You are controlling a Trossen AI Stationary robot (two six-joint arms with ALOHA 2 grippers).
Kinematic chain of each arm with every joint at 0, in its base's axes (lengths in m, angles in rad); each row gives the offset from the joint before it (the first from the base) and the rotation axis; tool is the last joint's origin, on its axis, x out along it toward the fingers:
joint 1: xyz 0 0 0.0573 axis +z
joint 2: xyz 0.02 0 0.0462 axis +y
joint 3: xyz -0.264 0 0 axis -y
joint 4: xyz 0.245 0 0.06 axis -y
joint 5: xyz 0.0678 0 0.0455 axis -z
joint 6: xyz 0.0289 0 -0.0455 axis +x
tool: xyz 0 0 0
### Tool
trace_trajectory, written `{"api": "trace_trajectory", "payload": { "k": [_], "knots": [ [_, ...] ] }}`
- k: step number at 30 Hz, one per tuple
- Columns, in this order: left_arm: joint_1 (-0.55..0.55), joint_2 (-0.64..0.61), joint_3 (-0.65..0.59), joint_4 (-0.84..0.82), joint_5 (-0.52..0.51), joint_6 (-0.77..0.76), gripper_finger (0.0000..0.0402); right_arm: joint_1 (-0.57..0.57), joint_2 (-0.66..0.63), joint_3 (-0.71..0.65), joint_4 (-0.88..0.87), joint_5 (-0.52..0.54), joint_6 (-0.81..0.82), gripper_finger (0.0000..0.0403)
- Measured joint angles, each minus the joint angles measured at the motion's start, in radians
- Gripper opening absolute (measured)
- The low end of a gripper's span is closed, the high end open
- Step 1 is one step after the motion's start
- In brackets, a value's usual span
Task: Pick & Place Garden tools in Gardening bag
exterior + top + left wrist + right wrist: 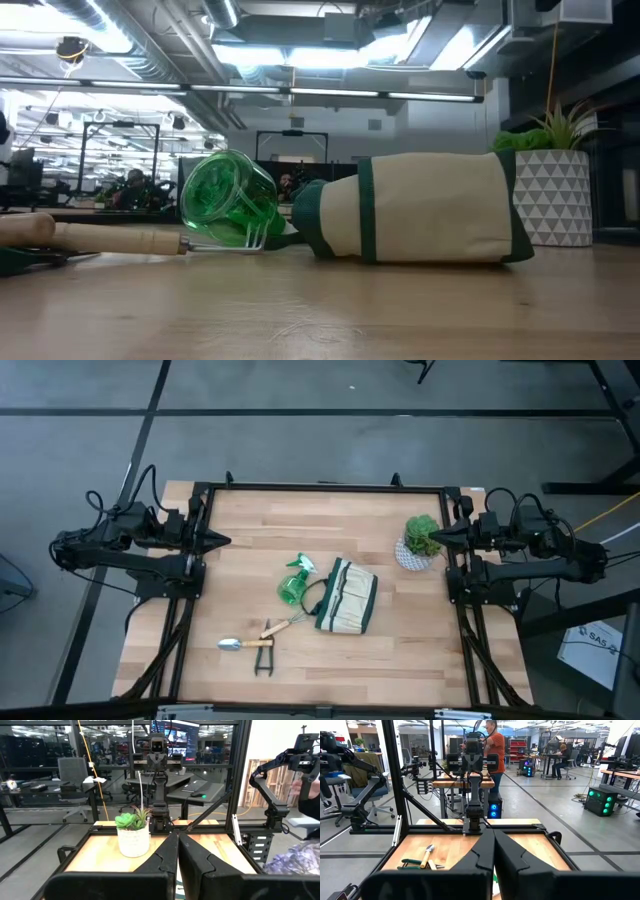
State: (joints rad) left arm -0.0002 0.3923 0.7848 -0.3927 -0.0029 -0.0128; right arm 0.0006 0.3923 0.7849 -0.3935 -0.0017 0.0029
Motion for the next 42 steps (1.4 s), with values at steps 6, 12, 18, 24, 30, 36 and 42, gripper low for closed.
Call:
{"api": "trace_trajectory", "payload": {
  "k": [6, 12, 18, 24, 30, 36, 42],
  "knots": [
    [0.000, 0.000, 0.000, 0.000, 0.000, 0.000, 0.0006, 0.000, 0.000, 0.000, 0.016, -0.001, 0.036, 0.0009],
    [0.000, 0.000, 0.000, 0.000, 0.000, 0.000, 0.0006, 0.000, 0.045, 0.000, 0.093, -0.005, 0.175, 0.0009],
    [0.000, 0.000, 0.000, 0.000, 0.000, 0.000, 0.0006, 0.001, 0.201, 0.000, 0.195, -0.176, 0.192, 0.0009],
    [0.000, 0.000, 0.000, 0.000, 0.000, 0.000, 0.0006, 0.001, 0.389, 0.000, 0.254, -0.266, 0.198, 0.0009],
    [0.000, 0.000, 0.000, 0.000, 0.000, 0.000, 0.0006, 0.002, 0.550, 0.000, 0.253, -0.266, 0.298, 0.0009],
    [0.000, 0.000, 0.000, 0.000, 0.000, 0.000, 0.0006, 0.001, 0.680, 0.000, 0.270, -0.254, 0.301, 0.0009],
    [0.000, 0.000, 0.000, 0.000, 0.000, 0.000, 0.0006, 0.002, 0.808, 0.000, 0.274, -0.259, 0.266, 0.0009]
  ]
}}
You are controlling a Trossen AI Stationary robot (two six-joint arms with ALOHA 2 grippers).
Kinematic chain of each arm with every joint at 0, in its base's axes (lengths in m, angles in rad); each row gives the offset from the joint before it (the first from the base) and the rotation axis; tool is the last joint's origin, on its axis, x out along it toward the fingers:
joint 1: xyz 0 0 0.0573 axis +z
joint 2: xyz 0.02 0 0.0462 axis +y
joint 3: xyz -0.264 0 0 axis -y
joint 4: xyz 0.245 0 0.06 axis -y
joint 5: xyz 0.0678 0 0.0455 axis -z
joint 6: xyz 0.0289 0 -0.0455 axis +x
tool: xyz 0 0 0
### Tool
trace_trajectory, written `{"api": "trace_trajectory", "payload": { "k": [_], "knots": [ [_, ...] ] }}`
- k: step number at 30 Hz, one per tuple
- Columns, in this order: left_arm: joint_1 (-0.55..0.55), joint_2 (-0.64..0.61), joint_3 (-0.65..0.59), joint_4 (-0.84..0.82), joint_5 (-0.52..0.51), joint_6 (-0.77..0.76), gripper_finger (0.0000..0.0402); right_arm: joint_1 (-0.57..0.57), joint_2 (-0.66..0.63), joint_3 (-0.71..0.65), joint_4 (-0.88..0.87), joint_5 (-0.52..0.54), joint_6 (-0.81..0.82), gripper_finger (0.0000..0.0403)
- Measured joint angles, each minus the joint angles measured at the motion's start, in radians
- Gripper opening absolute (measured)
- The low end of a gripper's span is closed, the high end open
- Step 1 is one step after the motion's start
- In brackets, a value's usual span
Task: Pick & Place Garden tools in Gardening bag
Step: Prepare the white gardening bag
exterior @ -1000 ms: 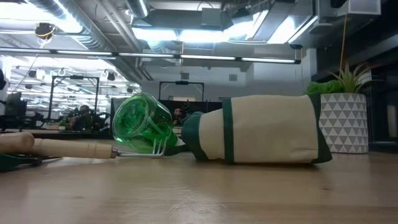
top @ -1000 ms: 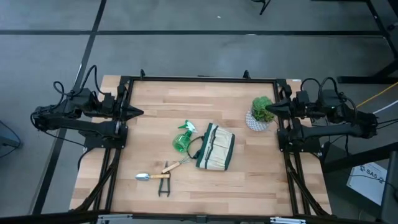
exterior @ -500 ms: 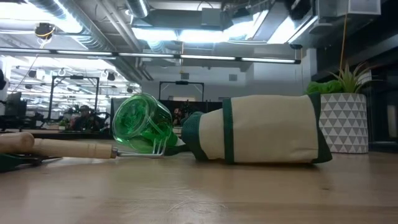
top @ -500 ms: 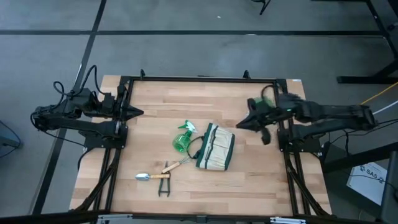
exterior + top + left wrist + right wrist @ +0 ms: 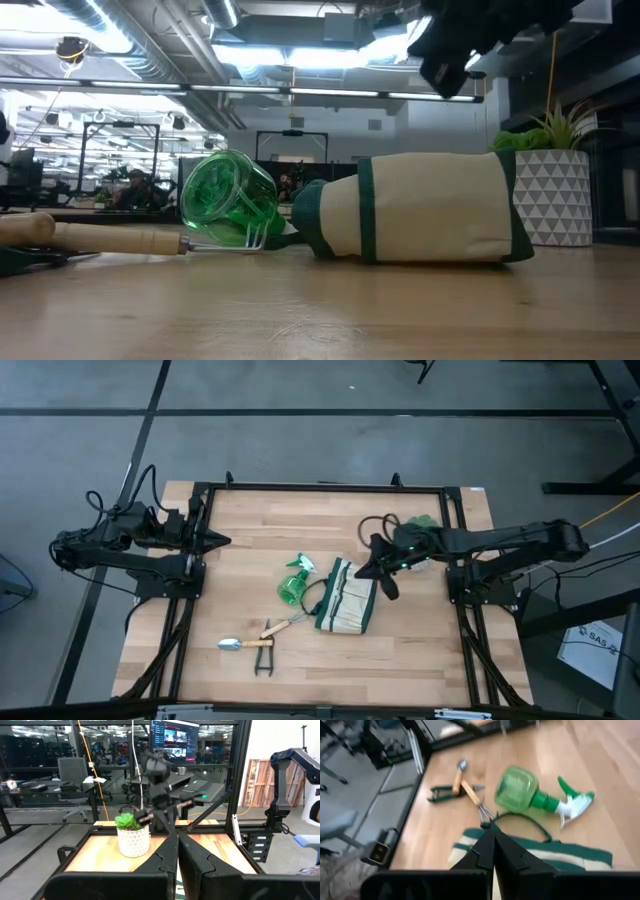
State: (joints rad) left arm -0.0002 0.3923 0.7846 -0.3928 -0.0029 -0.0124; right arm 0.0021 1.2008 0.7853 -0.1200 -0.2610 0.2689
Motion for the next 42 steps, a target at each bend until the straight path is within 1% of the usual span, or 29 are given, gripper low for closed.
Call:
{"api": "trace_trajectory", "payload": {
  "k": [7, 13, 16, 19, 21, 23, 25, 29, 33, 37, 42],
  "knots": [
    [0.000, 0.000, 0.000, 0.000, 0.000, 0.000, 0.0006, 0.000, 0.144, 0.000, 0.030, -0.002, -0.004, 0.0009],
    [0.000, 0.000, 0.000, 0.000, 0.000, 0.000, 0.0006, 0.000, 0.235, 0.000, 0.029, -0.002, -0.008, 0.0009],
    [0.000, 0.000, 0.000, 0.000, 0.000, 0.000, 0.0006, -0.002, 0.265, 0.000, 0.042, -0.002, -0.067, 0.0009],
    [0.000, 0.000, 0.000, 0.000, 0.000, 0.000, 0.0006, -0.002, 0.277, 0.000, 0.050, 0.002, -0.168, 0.0009],
    [0.000, 0.000, 0.000, 0.000, 0.000, 0.000, 0.0006, -0.002, 0.277, 0.004, 0.043, 0.040, -0.219, 0.0009],
    [0.000, 0.000, 0.000, 0.000, 0.000, 0.000, 0.0006, -0.002, 0.269, 0.016, 0.005, 0.089, -0.239, 0.0009],
    [0.000, 0.000, 0.000, 0.000, 0.000, 0.000, 0.0006, -0.001, 0.268, 0.039, -0.035, 0.115, -0.261, 0.0009],
    [0.000, 0.000, 0.000, 0.000, 0.000, 0.000, 0.0006, 0.000, 0.272, 0.087, -0.116, 0.119, -0.304, 0.0009],
    [0.000, 0.000, 0.000, 0.000, 0.000, 0.000, 0.0006, 0.000, 0.274, 0.108, -0.127, 0.119, -0.274, 0.0012],
    [0.000, 0.000, 0.000, 0.000, 0.000, 0.000, 0.0006, -0.002, 0.274, 0.111, -0.137, 0.119, -0.257, 0.0039],
    [0.000, 0.000, 0.000, 0.000, 0.000, 0.000, 0.0006, -0.004, 0.294, 0.111, -0.143, 0.128, -0.251, 0.0105]
  ]
}}
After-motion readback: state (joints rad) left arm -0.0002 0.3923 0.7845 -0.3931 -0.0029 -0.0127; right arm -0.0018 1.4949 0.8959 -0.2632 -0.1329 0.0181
